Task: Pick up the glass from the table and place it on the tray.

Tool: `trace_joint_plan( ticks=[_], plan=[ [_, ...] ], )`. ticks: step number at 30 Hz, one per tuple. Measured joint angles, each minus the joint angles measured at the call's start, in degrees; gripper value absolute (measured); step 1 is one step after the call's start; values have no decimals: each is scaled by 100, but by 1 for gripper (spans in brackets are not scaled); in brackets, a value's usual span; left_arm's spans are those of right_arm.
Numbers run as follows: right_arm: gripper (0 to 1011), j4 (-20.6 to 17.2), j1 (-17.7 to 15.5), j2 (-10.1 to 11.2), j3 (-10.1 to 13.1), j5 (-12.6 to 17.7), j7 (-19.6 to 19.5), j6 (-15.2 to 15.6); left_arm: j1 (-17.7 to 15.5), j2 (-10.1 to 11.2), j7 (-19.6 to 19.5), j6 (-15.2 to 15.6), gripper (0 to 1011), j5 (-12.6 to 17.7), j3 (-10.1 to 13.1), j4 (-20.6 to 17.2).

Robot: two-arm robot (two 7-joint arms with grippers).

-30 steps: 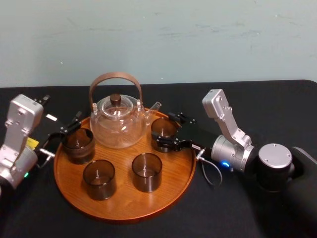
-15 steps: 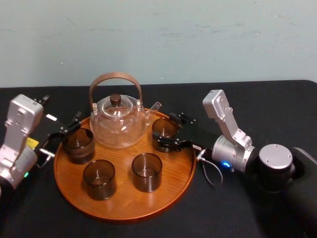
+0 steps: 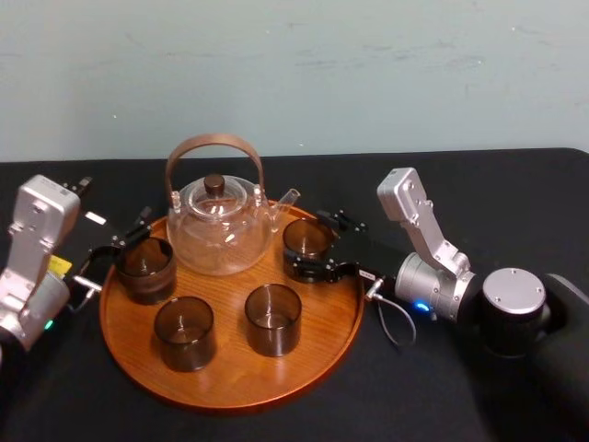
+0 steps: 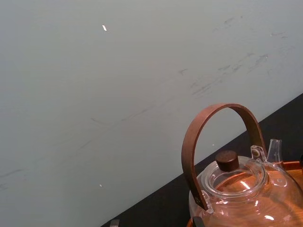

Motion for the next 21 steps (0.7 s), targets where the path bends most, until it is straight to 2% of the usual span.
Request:
trace_joint_plan(
  ticks=[21],
  plan=[
    [1002,-842,-312,353,176,123,-86,-4,0,0,0,0,1001,0,0,0]
  ],
)
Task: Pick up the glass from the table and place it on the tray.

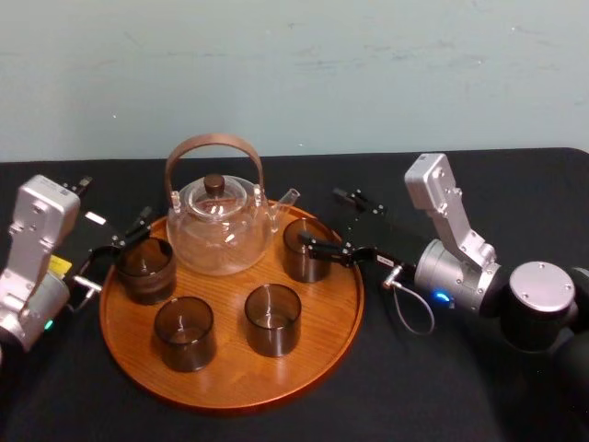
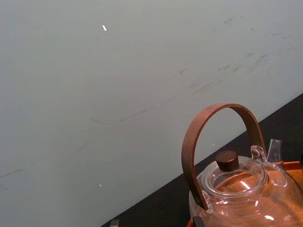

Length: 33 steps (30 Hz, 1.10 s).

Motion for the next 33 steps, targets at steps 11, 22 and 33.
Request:
trace_joint_plan(
  ticks=[11,22,33],
  plan=[
    [1002,-750,-484,330,262,217,-175,30,0,0,0,0,1001,0,0,0],
    [1002,-1293,-1119,673,756,237,-739,69,0,0,0,0,1001,0,0,0],
    [1002,-1604,-1548,790,1272,6,-1363,178,0,0,0,0,1001,0,0,0]
  ],
)
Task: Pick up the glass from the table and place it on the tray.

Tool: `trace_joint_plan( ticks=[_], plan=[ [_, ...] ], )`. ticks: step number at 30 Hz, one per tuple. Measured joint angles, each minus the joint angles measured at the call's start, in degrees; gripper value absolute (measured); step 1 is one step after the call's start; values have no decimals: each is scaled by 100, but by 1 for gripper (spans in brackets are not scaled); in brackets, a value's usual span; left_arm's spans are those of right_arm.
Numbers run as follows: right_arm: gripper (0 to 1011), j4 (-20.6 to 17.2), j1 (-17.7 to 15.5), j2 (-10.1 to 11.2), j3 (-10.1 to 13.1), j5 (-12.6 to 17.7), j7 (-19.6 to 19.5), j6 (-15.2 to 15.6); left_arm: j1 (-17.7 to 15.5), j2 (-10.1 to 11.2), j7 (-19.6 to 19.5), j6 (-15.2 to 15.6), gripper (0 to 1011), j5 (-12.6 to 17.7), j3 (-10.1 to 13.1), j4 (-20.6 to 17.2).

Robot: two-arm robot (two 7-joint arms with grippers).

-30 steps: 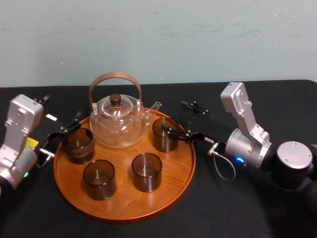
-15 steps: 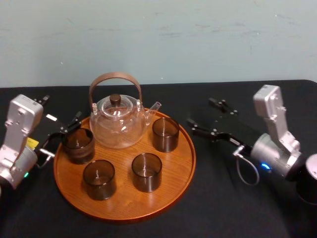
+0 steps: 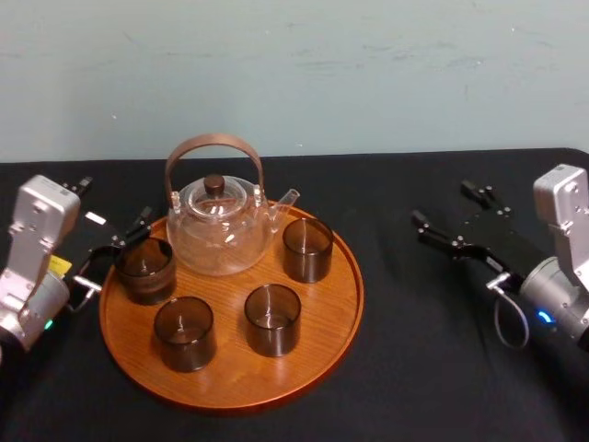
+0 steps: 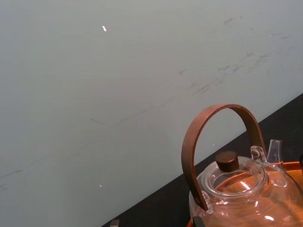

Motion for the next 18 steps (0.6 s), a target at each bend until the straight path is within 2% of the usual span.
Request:
trace_joint_plan(
  ticks=[18],
  plan=[
    [1002,26,26,-3,-43,14,55,-17,0,0,0,0,1001,0,0,0]
  ],
)
